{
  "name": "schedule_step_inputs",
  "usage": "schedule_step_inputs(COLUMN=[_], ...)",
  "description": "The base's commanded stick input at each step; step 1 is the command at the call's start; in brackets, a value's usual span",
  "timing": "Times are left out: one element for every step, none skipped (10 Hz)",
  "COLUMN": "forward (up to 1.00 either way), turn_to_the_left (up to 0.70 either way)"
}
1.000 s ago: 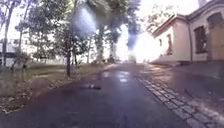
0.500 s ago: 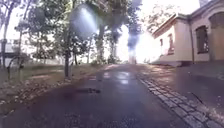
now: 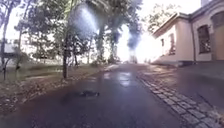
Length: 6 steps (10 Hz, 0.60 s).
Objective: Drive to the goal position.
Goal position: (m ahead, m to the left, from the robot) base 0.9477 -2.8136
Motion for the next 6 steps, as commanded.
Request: schedule_step_inputs(forward=[0.50, 0.50, 0.50, 0.50, 0.50, 0.50], turn_to_the_left=[0.00, 0.00, 0.00, 0.00, 0.00, 0.00])
